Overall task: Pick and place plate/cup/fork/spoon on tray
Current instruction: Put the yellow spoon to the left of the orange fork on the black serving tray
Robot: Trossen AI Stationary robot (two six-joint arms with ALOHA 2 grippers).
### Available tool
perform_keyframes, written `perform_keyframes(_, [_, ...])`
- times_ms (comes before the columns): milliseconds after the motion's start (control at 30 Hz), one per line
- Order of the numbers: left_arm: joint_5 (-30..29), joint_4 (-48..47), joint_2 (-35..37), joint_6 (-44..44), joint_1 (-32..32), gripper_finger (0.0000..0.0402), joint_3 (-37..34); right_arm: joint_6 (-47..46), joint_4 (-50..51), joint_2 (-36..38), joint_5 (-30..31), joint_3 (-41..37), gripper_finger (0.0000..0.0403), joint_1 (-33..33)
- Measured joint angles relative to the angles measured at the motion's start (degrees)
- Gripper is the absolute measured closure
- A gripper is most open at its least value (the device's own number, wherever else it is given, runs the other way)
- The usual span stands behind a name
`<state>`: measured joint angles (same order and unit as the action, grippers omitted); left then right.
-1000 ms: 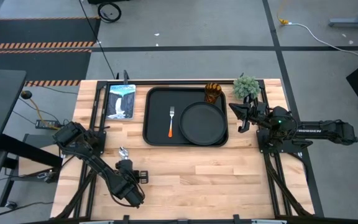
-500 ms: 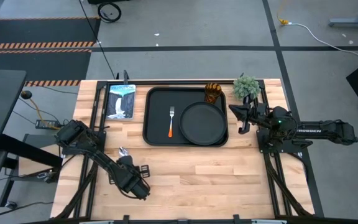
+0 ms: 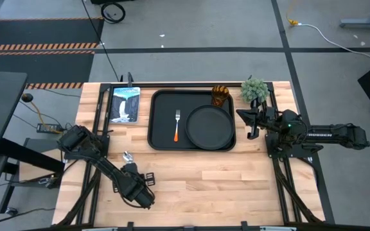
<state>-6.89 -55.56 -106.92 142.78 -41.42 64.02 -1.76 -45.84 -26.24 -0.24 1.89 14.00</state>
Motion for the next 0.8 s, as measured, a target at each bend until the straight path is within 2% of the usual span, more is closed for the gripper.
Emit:
perform_keyframes(400, [-0.06, 1.56, -1.04, -0.08, -1.5, 0.0275, -0.01, -0.47, -2.1, -0.01, -0.91, 0.02, 0.0394, 0.0])
perform_keyframes(700, [0.09, 1.74, -1.15, -1.0, -1.36, 0.0323, -0.01, -1.07, -2.14, 0.0, -0.91, 0.02, 0.0394, 0.0])
perform_keyframes(800, [0.69, 1.74, -1.15, -1.31, -0.85, 0.0329, -0.01, -1.0, -2.12, 0.0, -0.91, 0.02, 0.0394, 0.0])
